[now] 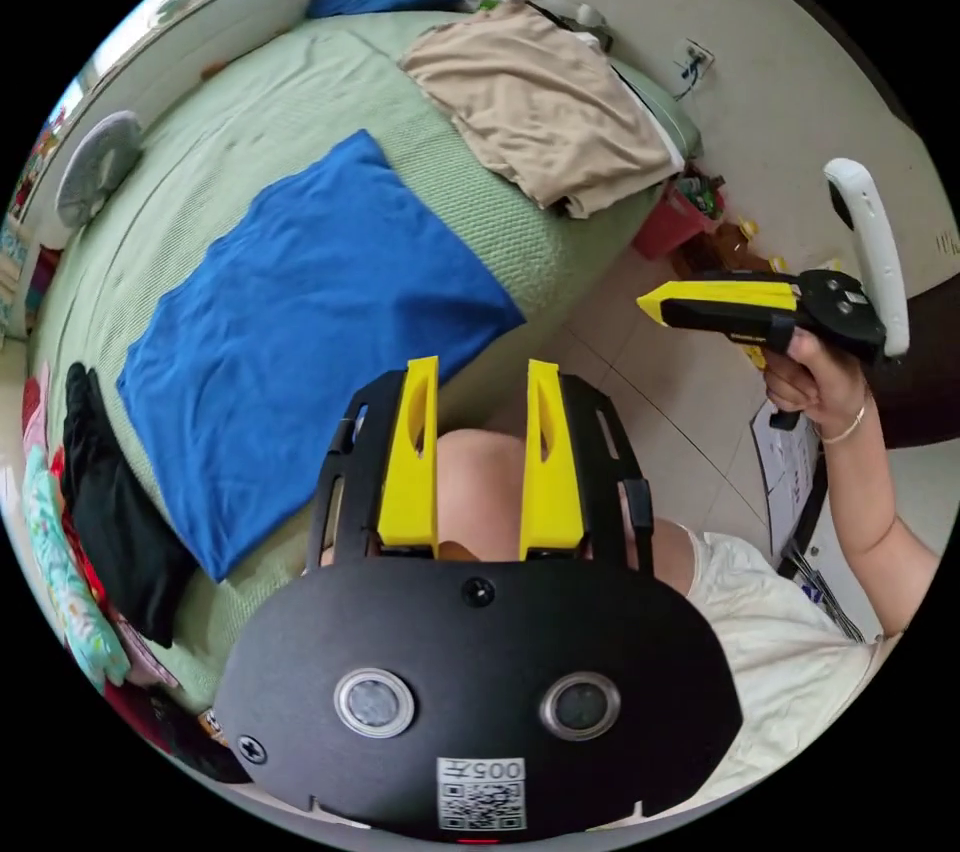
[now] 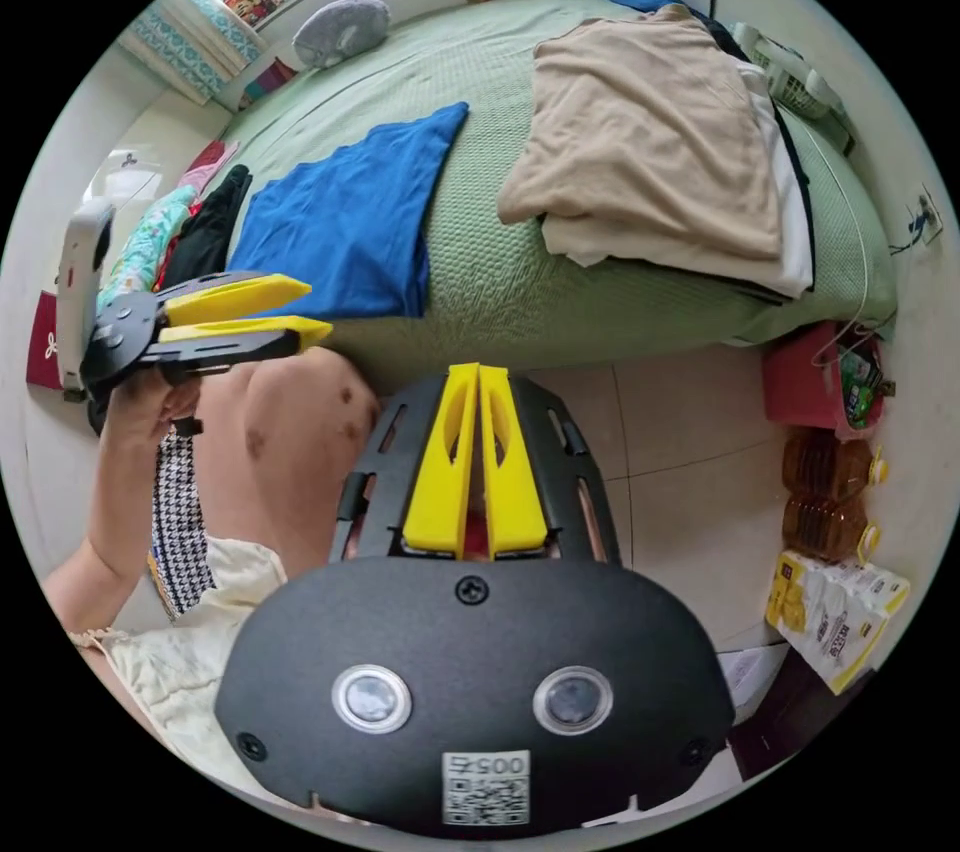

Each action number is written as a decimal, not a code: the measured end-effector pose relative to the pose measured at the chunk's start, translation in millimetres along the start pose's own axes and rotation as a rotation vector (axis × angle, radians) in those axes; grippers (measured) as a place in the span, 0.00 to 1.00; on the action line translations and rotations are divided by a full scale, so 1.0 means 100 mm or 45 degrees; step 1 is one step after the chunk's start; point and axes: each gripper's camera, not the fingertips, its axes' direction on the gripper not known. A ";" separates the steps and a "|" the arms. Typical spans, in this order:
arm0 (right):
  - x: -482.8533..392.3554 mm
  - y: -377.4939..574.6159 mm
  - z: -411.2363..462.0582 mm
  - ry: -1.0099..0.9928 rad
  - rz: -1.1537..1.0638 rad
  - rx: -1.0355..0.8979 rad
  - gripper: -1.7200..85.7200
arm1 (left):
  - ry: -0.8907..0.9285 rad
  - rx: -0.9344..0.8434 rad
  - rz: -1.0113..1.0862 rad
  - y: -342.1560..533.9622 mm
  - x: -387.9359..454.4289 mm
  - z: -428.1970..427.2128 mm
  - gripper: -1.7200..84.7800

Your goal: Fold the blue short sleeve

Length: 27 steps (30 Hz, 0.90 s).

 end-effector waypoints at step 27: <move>-0.03 -2.34 0.14 -0.332 -0.075 -0.171 0.15 | 0.161 0.058 -0.291 0.13 -0.83 -0.06 0.08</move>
